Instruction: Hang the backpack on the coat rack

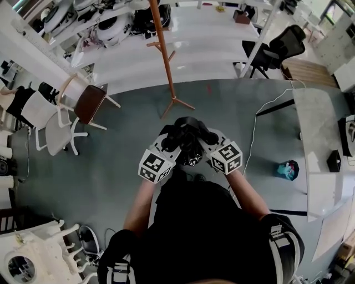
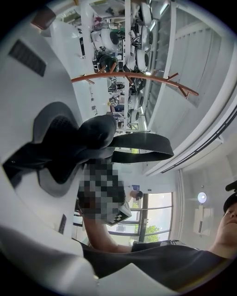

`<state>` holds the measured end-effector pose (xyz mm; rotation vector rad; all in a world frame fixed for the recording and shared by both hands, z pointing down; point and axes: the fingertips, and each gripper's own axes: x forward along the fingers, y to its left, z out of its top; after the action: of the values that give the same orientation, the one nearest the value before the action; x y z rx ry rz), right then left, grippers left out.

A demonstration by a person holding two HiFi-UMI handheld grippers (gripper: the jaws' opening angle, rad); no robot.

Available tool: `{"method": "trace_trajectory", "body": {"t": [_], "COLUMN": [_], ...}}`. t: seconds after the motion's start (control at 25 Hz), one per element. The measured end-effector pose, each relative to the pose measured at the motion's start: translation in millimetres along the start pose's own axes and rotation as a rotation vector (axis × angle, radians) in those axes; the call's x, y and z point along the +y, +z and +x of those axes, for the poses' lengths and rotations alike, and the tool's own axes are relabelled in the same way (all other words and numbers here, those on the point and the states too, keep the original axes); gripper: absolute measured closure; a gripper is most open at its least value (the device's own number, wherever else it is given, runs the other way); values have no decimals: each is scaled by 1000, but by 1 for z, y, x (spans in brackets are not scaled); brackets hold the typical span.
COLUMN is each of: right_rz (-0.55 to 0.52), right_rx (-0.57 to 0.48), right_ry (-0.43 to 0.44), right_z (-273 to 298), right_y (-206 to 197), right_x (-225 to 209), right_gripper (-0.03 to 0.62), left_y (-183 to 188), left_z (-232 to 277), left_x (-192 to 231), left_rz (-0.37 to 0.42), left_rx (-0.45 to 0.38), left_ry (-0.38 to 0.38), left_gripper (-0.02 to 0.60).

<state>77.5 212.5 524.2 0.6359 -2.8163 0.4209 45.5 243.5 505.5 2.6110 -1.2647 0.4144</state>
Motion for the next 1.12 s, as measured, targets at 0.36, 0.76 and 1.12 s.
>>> {"method": "trace_trajectory", "body": {"t": [0.36,0.76,1.12], "right_rz": [13,26,35], "right_rx": [14,19,11], "right_ry": [-47,-103,-151], "right_z": [47,93,131], "right_y": [10,20,29], "right_x": [-13,-32,-45], "right_gripper": [522,522,522], "left_y": [-1,-1,-3], "left_z": [5,16,21], "left_x": [52,105,146], "left_rz": [5,13,30], "left_rx": [10,12,15], "left_ry": [-54,-114,-164], "left_gripper": [491,491,491]}}
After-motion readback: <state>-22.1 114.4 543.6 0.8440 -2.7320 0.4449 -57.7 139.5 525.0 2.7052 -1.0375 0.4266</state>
